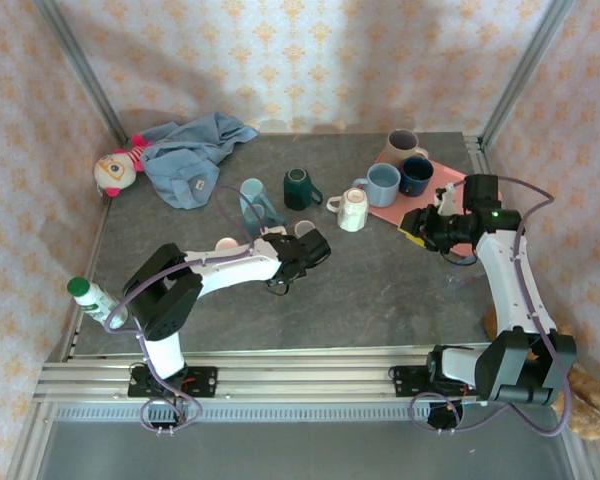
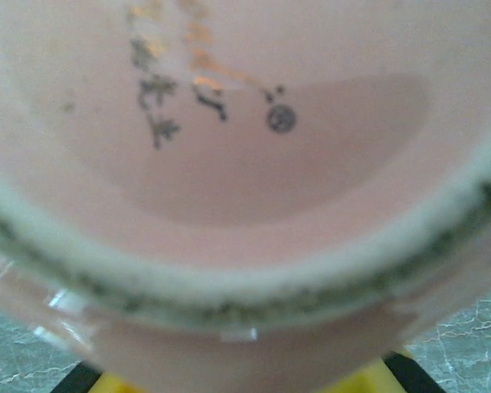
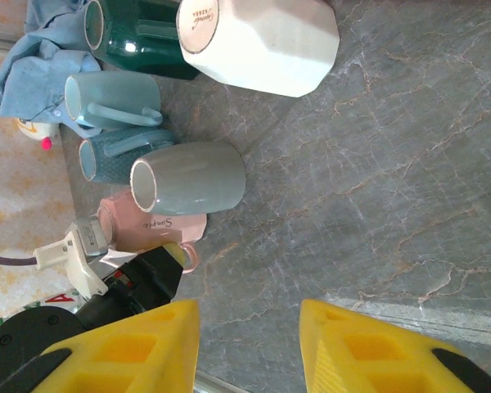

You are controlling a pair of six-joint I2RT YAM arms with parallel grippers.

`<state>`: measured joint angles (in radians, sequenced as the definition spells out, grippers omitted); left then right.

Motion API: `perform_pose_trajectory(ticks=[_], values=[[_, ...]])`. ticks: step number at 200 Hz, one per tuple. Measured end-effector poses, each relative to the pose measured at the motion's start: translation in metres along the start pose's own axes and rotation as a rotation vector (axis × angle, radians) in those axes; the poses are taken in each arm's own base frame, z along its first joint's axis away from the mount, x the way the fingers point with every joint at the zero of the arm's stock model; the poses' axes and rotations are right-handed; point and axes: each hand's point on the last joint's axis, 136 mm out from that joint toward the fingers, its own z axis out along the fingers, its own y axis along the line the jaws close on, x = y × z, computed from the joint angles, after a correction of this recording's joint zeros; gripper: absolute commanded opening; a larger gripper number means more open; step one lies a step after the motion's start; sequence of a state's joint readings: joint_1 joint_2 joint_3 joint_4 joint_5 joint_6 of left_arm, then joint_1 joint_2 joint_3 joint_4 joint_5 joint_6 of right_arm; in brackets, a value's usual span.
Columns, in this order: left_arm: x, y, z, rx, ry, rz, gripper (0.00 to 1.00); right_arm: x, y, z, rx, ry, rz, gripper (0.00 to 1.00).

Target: Turn the mug right side up

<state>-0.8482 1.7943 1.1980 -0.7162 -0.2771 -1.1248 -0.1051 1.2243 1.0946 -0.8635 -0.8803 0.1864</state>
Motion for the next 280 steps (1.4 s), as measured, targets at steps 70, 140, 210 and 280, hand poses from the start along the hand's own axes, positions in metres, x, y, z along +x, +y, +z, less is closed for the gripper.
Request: perform_pose_trajectory(ticks=[70, 140, 210, 280], values=[[0.003, 0.004, -0.011, 0.002, 0.027, 0.010, 0.00, 0.000, 0.000, 0.000, -0.001, -0.002, 0.012, 0.37], [-0.009, -0.008, -0.061, 0.152, 0.053, -0.039, 0.00, -0.001, 0.006, 0.002, -0.045, 0.002, 0.024, 0.37], [-0.025, -0.020, -0.120, 0.357, 0.086, -0.149, 0.00, 0.010, 0.022, 0.017, -0.163, 0.049, 0.141, 0.38], [-0.044, -0.017, -0.165, 0.507, 0.071, -0.277, 0.00, 0.023, 0.051, 0.015, -0.242, 0.074, 0.227, 0.37]])
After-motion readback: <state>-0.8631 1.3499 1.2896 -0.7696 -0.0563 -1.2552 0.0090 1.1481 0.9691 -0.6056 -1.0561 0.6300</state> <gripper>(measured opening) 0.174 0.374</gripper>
